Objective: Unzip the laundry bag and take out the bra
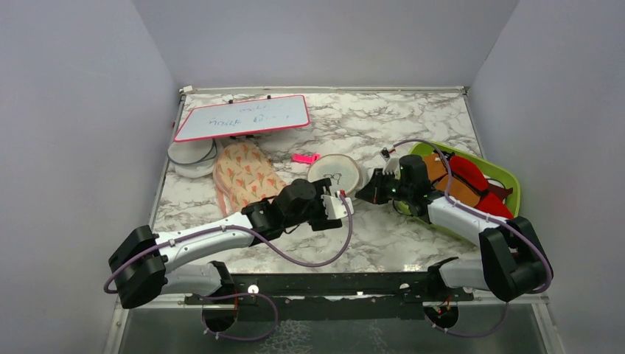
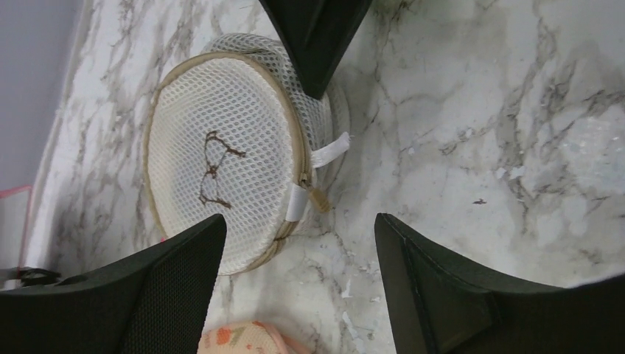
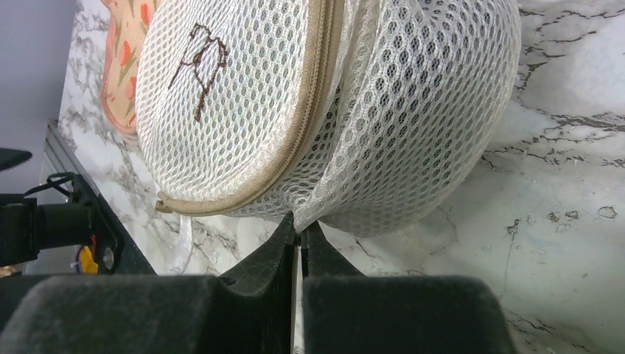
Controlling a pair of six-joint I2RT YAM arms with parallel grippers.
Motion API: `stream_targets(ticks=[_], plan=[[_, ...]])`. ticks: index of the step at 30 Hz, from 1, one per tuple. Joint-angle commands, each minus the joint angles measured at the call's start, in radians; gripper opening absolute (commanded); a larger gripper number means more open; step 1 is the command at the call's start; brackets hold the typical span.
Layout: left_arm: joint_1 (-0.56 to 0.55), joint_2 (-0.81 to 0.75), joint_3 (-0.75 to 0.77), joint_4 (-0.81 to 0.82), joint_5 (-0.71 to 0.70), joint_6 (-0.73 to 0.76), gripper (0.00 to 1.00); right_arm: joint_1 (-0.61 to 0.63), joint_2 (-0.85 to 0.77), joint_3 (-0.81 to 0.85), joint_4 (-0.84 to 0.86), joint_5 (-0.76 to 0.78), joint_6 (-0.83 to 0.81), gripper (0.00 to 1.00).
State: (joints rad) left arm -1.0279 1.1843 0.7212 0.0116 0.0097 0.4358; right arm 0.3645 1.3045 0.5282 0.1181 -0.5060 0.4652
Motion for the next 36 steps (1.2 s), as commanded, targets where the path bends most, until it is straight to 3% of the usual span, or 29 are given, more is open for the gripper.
stream_targets(ticks=[1, 4, 13, 22, 31, 33, 36], plan=[[0.000, 0.027, -0.004, 0.067, -0.077, 0.128, 0.62, -0.007, 0.000, 0.023, -0.005, -0.043, -0.026, 0.01], [0.001, 0.025, -0.074, 0.184, -0.093, 0.173, 0.53, -0.007, 0.013, 0.034, -0.009, -0.053, -0.027, 0.01], [0.016, 0.055, -0.103, 0.211, -0.167, 0.246, 0.42, -0.007, 0.012, 0.056, -0.028, -0.056, -0.045, 0.01], [0.068, 0.186, -0.065, 0.268, -0.113, 0.217, 0.40, -0.008, 0.023, 0.078, -0.048, -0.077, -0.064, 0.01], [0.086, 0.199, -0.005, 0.201, -0.032, 0.127, 0.02, -0.007, 0.008, 0.079, -0.085, -0.079, -0.108, 0.03], [0.086, 0.174, -0.006, 0.199, -0.041, 0.102, 0.00, -0.007, -0.006, 0.089, -0.113, -0.057, -0.127, 0.05], [0.084, 0.125, -0.005, 0.185, -0.038, 0.059, 0.00, -0.008, -0.038, 0.107, -0.162, -0.019, -0.164, 0.29]])
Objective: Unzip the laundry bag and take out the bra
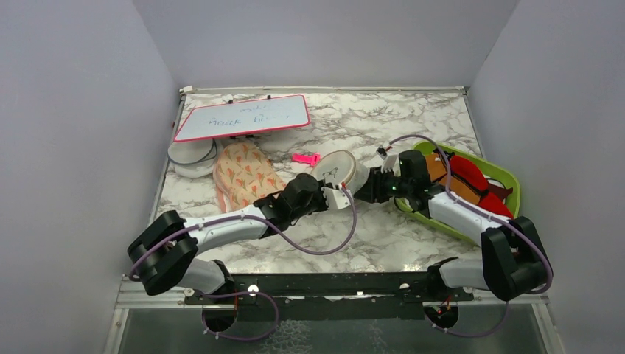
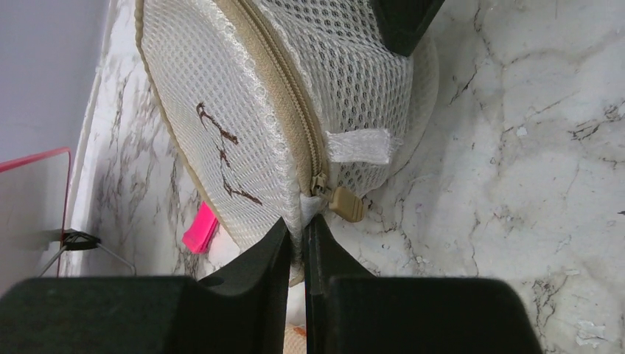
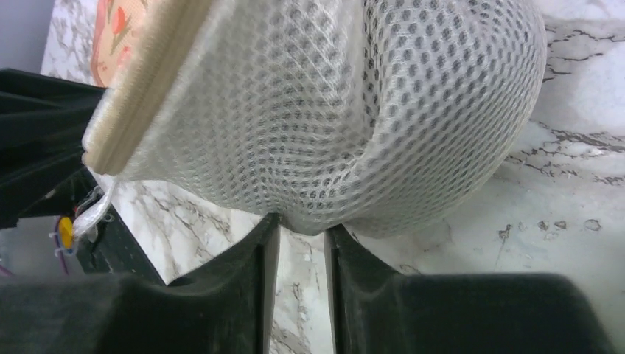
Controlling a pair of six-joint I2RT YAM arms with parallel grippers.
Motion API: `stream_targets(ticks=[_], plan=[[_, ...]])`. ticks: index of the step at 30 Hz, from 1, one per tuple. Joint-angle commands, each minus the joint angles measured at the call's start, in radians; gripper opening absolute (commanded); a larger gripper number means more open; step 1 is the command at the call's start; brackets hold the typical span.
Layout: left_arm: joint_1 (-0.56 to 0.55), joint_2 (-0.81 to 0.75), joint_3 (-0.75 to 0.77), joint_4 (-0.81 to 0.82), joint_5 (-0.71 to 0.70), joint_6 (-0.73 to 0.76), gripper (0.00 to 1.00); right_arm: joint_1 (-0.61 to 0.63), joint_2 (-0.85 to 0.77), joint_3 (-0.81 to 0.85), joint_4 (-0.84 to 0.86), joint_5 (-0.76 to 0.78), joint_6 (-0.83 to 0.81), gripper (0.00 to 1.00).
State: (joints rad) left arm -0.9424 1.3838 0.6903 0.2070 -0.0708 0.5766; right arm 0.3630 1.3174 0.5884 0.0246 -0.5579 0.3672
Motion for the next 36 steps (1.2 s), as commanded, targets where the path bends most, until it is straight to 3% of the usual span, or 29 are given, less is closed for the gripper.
stream_targets(ticks=[1, 10, 13, 18, 22, 27, 32, 36], plan=[[0.000, -0.092, 0.025, -0.013, 0.046, -0.102, 0.00, -0.006, -0.065, 0.051, -0.081, 0.045, -0.076, 0.36], [0.001, -0.148, 0.137, -0.189, 0.011, -0.299, 0.00, -0.003, -0.204, 0.125, -0.174, 0.123, -0.104, 0.71], [0.002, -0.138, 0.185, -0.242, -0.008, -0.354, 0.00, 0.010, -0.252, 0.158, -0.191, 0.150, -0.135, 0.78], [0.041, -0.117, 0.249, -0.302, 0.020, -0.419, 0.00, 0.067, -0.343, 0.107, -0.047, 0.107, -0.136, 0.79], [0.090, -0.109, 0.280, -0.334, 0.075, -0.462, 0.00, 0.138, -0.374, -0.003, 0.210, 0.095, -0.148, 0.79], [0.160, -0.081, 0.320, -0.365, 0.110, -0.525, 0.00, 0.250, -0.440, -0.191, 0.569, 0.000, -0.406, 0.73], [0.191, -0.054, 0.348, -0.385, 0.174, -0.555, 0.00, 0.402, -0.375, -0.204, 0.647, 0.020, -0.730, 0.71], [0.195, -0.049, 0.351, -0.386, 0.206, -0.565, 0.00, 0.456, -0.287, -0.198, 0.722, 0.044, -0.959, 0.64]])
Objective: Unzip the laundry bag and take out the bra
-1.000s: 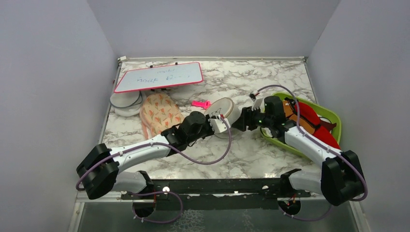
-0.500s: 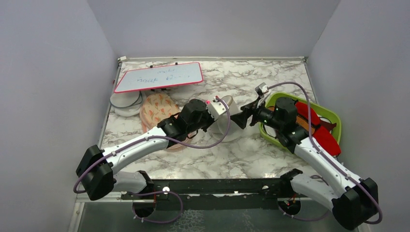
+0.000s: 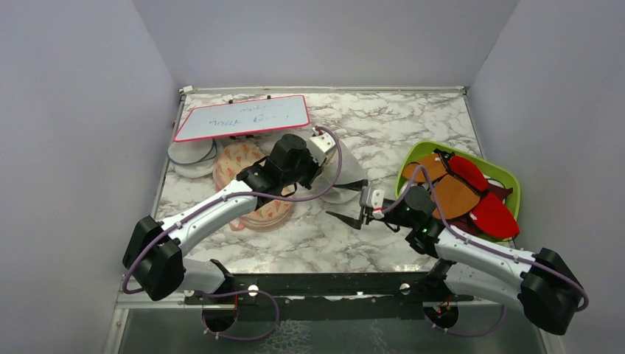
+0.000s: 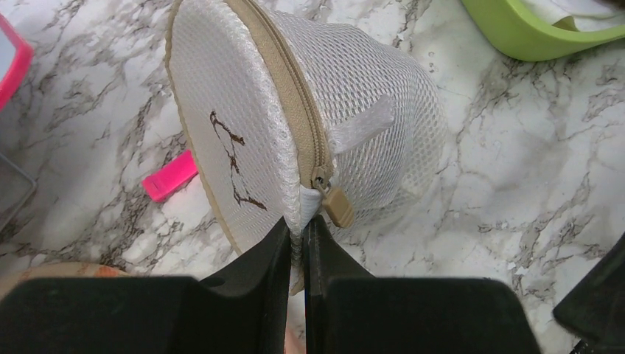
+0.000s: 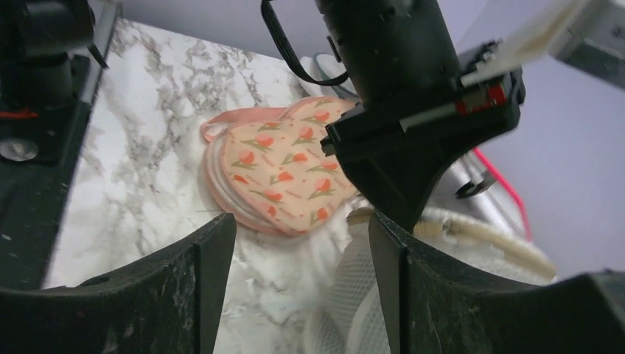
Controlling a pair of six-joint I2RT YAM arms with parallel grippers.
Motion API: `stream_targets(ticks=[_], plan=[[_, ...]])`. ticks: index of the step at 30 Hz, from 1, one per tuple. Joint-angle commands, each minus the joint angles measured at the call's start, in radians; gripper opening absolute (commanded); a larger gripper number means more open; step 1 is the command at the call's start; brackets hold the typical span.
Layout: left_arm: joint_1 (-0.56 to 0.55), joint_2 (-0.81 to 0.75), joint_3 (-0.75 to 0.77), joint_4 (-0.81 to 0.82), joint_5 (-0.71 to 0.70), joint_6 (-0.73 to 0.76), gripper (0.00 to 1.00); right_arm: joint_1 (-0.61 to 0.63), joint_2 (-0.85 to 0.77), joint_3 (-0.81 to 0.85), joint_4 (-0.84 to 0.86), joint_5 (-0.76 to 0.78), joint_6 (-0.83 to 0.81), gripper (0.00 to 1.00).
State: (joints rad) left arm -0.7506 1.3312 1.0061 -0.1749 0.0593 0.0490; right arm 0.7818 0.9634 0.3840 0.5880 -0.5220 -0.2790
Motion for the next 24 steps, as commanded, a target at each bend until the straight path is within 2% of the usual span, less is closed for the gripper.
stream_targets(ticks=[1, 9, 13, 24], plan=[[0.004, 0.005, 0.035, -0.003, 0.078, -0.039, 0.00, 0.041, 0.093, 0.023, 0.162, 0.033, -0.354, 0.63], [0.005, 0.014, 0.039, -0.004, 0.102, -0.048, 0.00, 0.046, 0.249, 0.057, 0.266, 0.210, -0.524, 0.56], [0.006, 0.022, 0.045, -0.006, 0.120, -0.048, 0.00, 0.045, 0.296, 0.059, 0.291, 0.225, -0.579, 0.51], [0.014, 0.010, 0.040, -0.004, 0.151, -0.043, 0.00, 0.046, 0.370, 0.036, 0.423, 0.313, -0.590, 0.46]])
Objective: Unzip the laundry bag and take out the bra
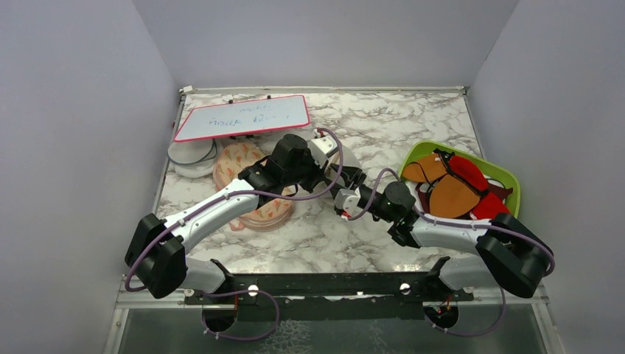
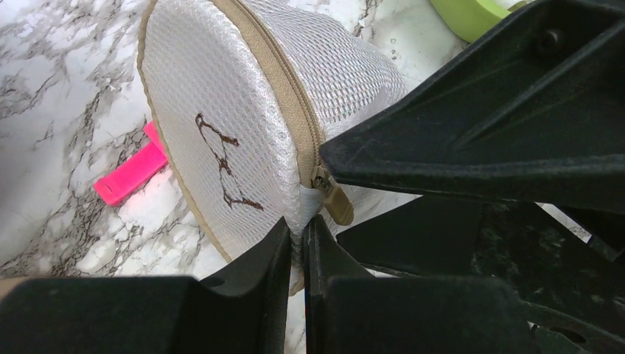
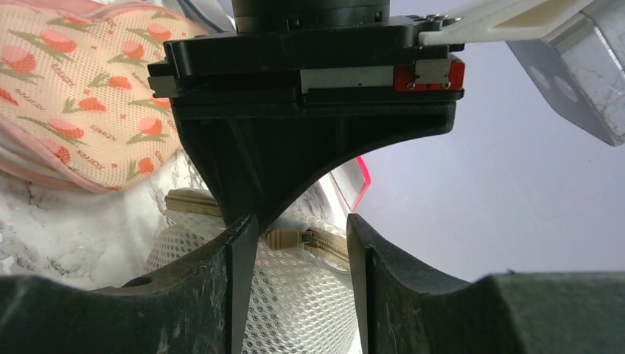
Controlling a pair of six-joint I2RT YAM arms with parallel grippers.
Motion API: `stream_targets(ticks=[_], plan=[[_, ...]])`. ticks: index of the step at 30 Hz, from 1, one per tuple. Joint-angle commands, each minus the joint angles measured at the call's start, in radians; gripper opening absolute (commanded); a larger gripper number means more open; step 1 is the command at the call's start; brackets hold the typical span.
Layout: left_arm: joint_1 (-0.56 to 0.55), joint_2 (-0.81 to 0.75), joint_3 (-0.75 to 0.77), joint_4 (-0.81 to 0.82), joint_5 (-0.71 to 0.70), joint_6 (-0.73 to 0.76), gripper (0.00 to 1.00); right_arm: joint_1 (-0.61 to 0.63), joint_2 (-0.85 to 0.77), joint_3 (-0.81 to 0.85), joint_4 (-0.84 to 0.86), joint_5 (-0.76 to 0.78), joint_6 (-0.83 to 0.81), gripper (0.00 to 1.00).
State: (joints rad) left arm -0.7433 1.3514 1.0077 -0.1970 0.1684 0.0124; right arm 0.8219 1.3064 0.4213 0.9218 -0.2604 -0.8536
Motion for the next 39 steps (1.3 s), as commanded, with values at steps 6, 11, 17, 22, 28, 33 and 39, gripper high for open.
stream_targets(ticks=[6, 11, 17, 22, 28, 33, 39], plan=[[0.009, -0.022, 0.036, 0.020, 0.039, -0.005, 0.00, 0.006, 0.036, 0.002, 0.089, 0.031, -0.008, 0.46], [0.010, -0.024, 0.038, 0.020, 0.053, -0.007, 0.00, 0.006, 0.053, -0.007, 0.121, 0.078, -0.001, 0.46], [0.010, -0.024, 0.038, 0.020, 0.057, -0.006, 0.00, 0.006, 0.065, -0.016, 0.168, 0.114, 0.010, 0.45], [0.011, -0.023, 0.037, 0.022, 0.058, -0.006, 0.00, 0.006, 0.051, -0.030, 0.181, 0.126, 0.010, 0.43], [0.012, -0.024, 0.038, 0.022, 0.059, -0.008, 0.00, 0.006, 0.032, -0.047, 0.181, 0.135, 0.013, 0.39], [0.012, -0.022, 0.037, 0.021, 0.062, -0.008, 0.00, 0.006, 0.027, -0.053, 0.198, 0.132, 0.017, 0.36], [0.012, -0.017, 0.039, 0.022, 0.069, -0.009, 0.00, 0.006, 0.018, -0.053, 0.182, 0.124, 0.015, 0.33]])
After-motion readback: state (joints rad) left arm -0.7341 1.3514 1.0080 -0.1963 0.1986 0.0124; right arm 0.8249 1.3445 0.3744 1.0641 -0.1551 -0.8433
